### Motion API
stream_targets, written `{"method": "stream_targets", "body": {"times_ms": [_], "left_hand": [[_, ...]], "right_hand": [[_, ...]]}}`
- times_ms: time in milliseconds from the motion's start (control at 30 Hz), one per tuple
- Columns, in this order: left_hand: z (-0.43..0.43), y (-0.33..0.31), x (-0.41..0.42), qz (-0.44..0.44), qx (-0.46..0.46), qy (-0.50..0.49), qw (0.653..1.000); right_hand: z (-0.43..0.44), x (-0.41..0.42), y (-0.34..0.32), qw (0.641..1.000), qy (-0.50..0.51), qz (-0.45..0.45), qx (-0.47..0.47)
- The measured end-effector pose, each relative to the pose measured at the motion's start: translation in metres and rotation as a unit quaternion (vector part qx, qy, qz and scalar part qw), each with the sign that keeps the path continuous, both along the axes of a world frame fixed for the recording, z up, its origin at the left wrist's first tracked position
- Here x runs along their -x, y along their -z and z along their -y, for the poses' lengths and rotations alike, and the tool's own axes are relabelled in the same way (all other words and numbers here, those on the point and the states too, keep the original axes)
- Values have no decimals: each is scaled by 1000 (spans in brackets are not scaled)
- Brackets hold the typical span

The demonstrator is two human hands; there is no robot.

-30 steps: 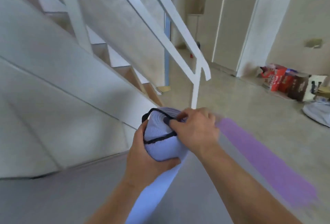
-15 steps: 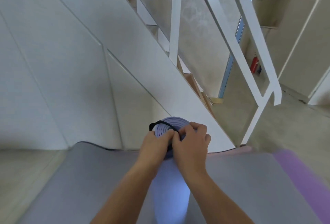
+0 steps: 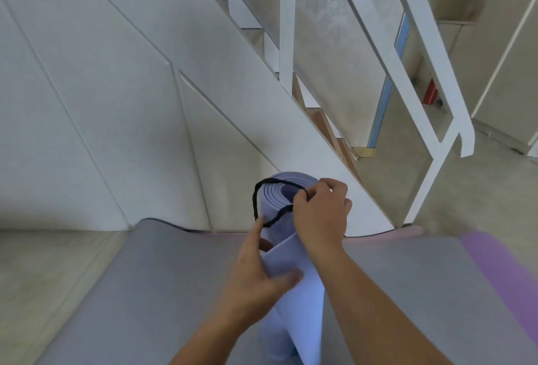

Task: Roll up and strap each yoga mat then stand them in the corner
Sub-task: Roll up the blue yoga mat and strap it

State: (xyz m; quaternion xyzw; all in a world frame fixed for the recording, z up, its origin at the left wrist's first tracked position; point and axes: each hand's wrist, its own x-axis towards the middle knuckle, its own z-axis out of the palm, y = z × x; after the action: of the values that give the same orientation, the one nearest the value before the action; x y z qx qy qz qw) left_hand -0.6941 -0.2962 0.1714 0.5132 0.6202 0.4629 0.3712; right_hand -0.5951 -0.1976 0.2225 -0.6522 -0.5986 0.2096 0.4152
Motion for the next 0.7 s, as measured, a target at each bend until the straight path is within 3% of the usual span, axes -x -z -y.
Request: {"method": "stream_targets", "body": {"times_ms": [67, 133, 233, 300, 367, 467, 567, 700], "left_hand": [[0, -3, 8, -52, 6, 15, 999], [-10, -17, 23, -128, -18, -30, 991], [-28, -42, 41, -337, -29, -88, 937], [-36, -50, 43, -382, -10, -117, 917], [-42, -46, 44, -334, -9, -154, 930], [-51, -30, 42, -102, -42, -222, 969], [-56, -18, 26, 43, -38, -276, 959], [-62, -20, 9, 2, 9, -293, 956]], "right_hand": [[-4, -1, -2, 1000, -9, 1, 13], [-6, -2, -4, 999, -25, 11, 31], [-6, -3, -8, 997, -52, 30, 51], [-6, -3, -9, 997, -54, 35, 53], [-6, -4, -9, 997, -50, 36, 52], [-6, -8, -7, 997, -39, 28, 55], [-3, -6, -7, 998, -26, 25, 52], [0, 3, -5, 998, -18, 30, 42]]}}
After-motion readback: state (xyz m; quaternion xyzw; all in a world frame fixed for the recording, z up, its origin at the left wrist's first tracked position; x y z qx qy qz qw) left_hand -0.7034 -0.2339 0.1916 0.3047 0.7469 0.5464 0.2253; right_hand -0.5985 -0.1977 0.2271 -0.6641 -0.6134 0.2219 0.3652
